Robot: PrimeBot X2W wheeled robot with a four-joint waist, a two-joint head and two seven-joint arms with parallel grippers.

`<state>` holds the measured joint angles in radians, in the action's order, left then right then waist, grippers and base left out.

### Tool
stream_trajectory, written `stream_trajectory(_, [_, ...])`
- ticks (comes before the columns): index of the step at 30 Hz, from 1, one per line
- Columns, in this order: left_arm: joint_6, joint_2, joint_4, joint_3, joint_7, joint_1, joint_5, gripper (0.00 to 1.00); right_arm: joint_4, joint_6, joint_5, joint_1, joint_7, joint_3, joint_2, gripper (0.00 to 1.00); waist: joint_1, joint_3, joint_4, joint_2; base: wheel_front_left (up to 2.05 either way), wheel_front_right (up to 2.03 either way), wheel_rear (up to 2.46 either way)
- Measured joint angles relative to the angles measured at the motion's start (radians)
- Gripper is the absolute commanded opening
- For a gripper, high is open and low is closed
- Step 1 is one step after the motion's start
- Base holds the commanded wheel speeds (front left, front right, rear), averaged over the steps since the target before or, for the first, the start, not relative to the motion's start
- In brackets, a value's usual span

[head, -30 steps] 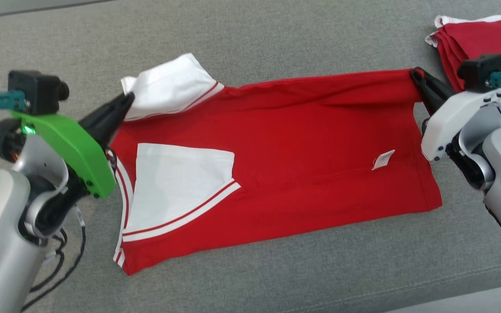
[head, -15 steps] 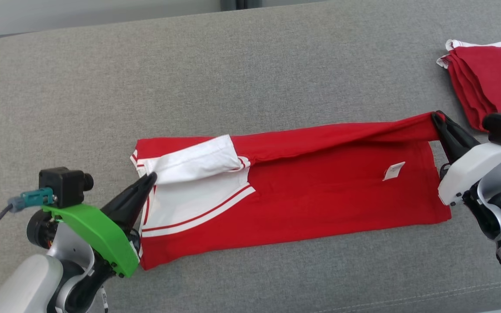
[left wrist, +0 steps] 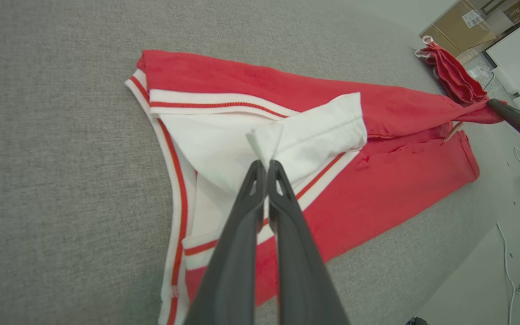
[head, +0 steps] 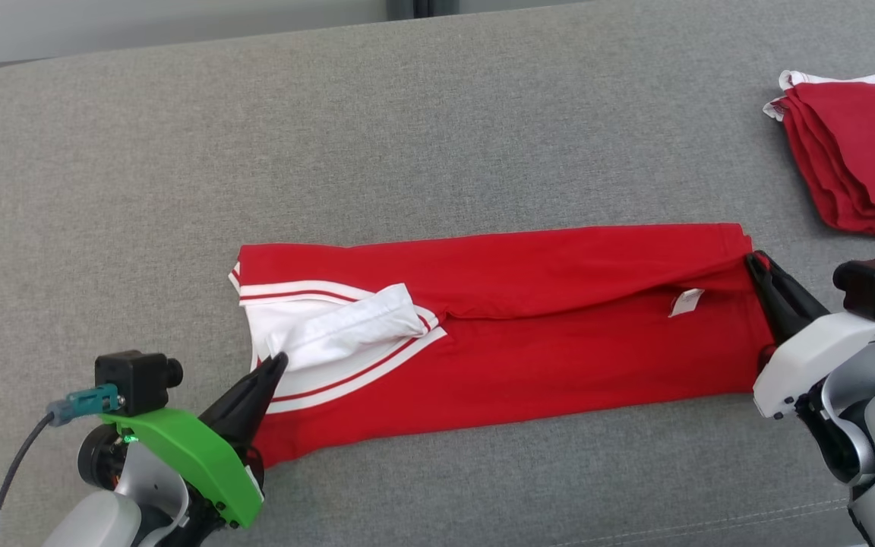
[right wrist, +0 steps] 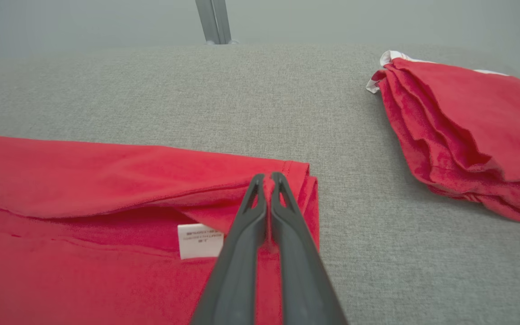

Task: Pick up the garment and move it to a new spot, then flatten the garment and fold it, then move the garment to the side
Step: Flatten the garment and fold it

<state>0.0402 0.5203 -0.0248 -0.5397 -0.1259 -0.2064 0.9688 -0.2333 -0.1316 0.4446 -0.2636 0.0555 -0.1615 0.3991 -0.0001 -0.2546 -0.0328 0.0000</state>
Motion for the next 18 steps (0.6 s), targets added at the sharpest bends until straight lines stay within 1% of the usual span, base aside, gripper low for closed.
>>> stream_trajectory(2, [0.0, -0.006, -0.009, 0.0, 0.012, 0.012, 0.004, 0.0, 0.004, 0.0, -0.011, 0.021, -0.003, 0.015, -0.019, 0.14, 0.0, 0.006, 0.001, 0.0, 0.0, 0.0, 0.0])
stream_trajectory(3, [0.0, -0.007, -0.011, -0.002, 0.013, 0.016, 0.004, 0.0, 0.005, 0.0, -0.016, 0.03, -0.004, 0.02, -0.023, 0.18, 0.0, 0.009, 0.002, 0.0001, 0.0, 0.0, 0.0])
stream_trajectory(4, [-0.001, -0.008, -0.015, -0.002, 0.021, 0.021, 0.004, 0.0, 0.004, 0.0, -0.02, 0.04, -0.007, 0.03, -0.031, 0.26, 0.0, 0.012, 0.002, 0.0, 0.0, 0.0, 0.0])
stream_trajectory(6, [-0.001, -0.011, -0.019, -0.002, 0.035, 0.03, 0.004, 0.43, 0.002, 0.0, -0.024, 0.057, -0.018, 0.047, -0.047, 0.63, 0.0, 0.02, 0.004, 0.0, 0.0, 0.0, 0.0])
stream_trajectory(7, [-0.001, -0.013, -0.019, -0.003, 0.039, 0.034, 0.004, 0.81, 0.002, 0.0, -0.028, 0.063, -0.02, 0.053, -0.053, 1.0, 0.0, 0.023, 0.004, 0.0001, 0.0, 0.0, 0.0])
stream_trajectory(8, [-0.005, -0.017, -0.018, -0.001, 0.052, 0.043, 0.004, 1.0, 0.002, 0.0, -0.032, 0.072, -0.026, 0.067, -0.064, 1.0, 0.0, 0.027, 0.004, 0.0001, 0.0, 0.0, 0.0])
stream_trajectory(14, [-0.043, -0.025, 0.018, 0.048, 0.15, 0.085, -0.011, 1.0, 0.008, 0.0, -0.045, 0.119, -0.056, 0.134, -0.101, 1.0, 0.0, 0.047, 0.005, 0.0, 0.0, 0.0, 0.0])
stream_trajectory(18, [-0.095, -0.032, 0.047, 0.087, 0.24, 0.099, -0.054, 1.0, 0.025, 0.0, -0.048, 0.15, -0.072, 0.192, -0.125, 1.0, 0.0, 0.062, 0.007, 0.0, 0.0, 0.0, 0.0])
